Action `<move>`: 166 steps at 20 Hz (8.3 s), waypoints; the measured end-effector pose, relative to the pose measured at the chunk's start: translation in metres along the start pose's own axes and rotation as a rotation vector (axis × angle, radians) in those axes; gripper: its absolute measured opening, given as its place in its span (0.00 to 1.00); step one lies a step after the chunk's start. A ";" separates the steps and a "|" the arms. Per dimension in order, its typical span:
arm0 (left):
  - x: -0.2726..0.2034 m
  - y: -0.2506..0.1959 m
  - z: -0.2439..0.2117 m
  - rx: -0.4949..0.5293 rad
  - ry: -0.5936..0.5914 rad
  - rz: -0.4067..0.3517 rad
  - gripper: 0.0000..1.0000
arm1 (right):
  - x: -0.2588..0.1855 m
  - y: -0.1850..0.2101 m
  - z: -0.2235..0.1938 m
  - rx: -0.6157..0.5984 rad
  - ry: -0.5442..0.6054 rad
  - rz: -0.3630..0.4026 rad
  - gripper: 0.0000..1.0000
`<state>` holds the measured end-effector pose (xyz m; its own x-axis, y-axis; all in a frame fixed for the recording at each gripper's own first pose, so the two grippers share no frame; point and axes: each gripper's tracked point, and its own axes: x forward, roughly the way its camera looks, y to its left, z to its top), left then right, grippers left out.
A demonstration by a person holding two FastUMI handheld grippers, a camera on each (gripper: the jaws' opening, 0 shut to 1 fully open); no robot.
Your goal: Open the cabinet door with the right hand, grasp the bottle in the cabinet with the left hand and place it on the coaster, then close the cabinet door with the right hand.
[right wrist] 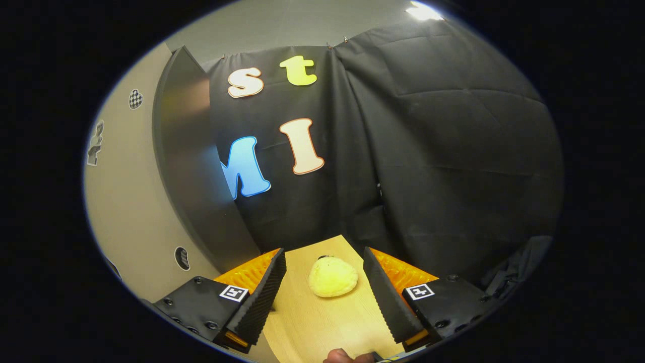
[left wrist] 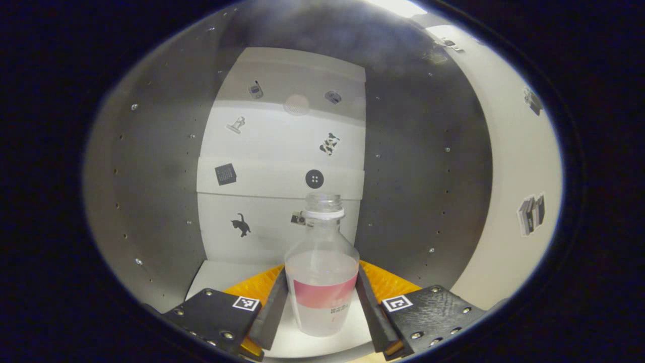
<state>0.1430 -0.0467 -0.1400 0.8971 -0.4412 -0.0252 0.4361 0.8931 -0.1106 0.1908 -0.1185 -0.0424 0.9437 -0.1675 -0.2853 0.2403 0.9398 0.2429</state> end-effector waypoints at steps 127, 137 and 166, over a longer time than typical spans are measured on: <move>-0.535 0.019 -0.062 -0.021 0.092 0.599 0.82 | -0.162 0.101 0.020 -0.192 -0.115 0.426 0.96; -0.534 0.072 -0.068 -0.008 0.110 0.498 0.84 | -0.190 0.153 0.001 -0.227 -0.144 0.331 0.89; -0.559 0.176 -0.082 -0.088 0.109 0.425 0.84 | -0.169 0.343 -0.047 -0.194 -0.129 0.414 0.98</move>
<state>-0.2874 0.3494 -0.2269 0.9805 -0.0480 -0.1908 0.0188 0.9882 -0.1519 0.1028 0.2467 0.0458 0.9747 0.2089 -0.0802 -0.1974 0.9715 0.1311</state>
